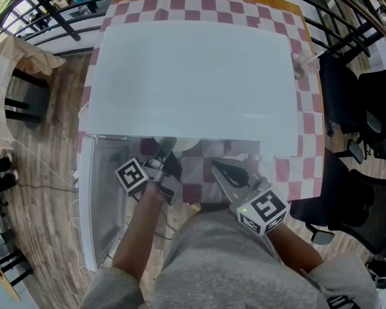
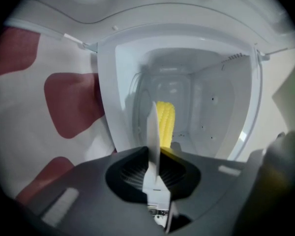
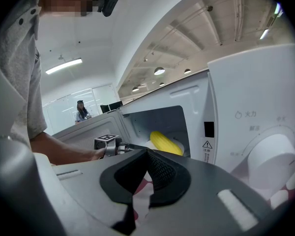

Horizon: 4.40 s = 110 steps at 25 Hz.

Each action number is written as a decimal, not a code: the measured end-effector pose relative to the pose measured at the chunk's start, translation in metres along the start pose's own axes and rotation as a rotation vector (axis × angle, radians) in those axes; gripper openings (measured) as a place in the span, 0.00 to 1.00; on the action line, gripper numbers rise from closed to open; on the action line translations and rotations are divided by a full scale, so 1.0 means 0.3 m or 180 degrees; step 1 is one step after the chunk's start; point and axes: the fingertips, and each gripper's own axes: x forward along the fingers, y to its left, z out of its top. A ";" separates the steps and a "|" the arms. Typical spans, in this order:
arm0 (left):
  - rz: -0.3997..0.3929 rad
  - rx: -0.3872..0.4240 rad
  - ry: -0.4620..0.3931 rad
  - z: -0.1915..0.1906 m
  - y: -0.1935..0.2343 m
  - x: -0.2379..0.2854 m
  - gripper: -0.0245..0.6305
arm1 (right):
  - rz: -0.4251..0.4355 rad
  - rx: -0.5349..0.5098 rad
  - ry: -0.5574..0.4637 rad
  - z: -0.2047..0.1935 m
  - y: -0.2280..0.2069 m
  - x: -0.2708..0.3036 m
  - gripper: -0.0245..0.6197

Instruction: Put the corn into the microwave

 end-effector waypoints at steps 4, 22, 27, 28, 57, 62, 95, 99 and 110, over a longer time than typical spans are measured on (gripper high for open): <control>-0.0012 0.0001 -0.0011 0.006 0.006 0.008 0.10 | -0.0012 0.0003 0.0003 -0.006 -0.001 -0.004 0.04; -0.0101 0.0946 0.0671 -0.068 -0.048 -0.014 0.60 | 0.0039 -0.0091 0.0014 -0.014 0.039 -0.001 0.04; 0.0339 0.1975 0.1171 -0.129 -0.008 -0.021 0.63 | 0.0038 -0.0129 0.0016 -0.019 0.044 -0.001 0.04; 0.0453 0.2197 0.1241 -0.134 0.004 -0.024 0.65 | 0.0038 -0.0131 0.0011 -0.019 0.045 -0.003 0.04; 0.2083 0.4049 0.0894 0.048 0.037 -0.015 0.06 | -0.0035 -0.0137 -0.0030 -0.023 0.040 0.003 0.04; 0.2094 0.4035 0.0944 0.030 0.041 -0.024 0.06 | -0.0016 -0.0119 -0.0055 -0.031 0.057 0.001 0.04; 0.1276 0.4150 0.0219 -0.493 -0.245 -0.516 0.06 | -0.0598 -0.0241 -0.0602 -0.066 0.192 -0.517 0.04; 0.1253 0.4187 0.0143 -0.550 -0.276 -0.556 0.06 | -0.0628 -0.0266 -0.0657 -0.061 0.185 -0.582 0.04; 0.1338 0.4265 -0.0090 -0.745 -0.360 -0.596 0.06 | -0.0804 -0.0144 -0.0704 -0.119 0.076 -0.863 0.04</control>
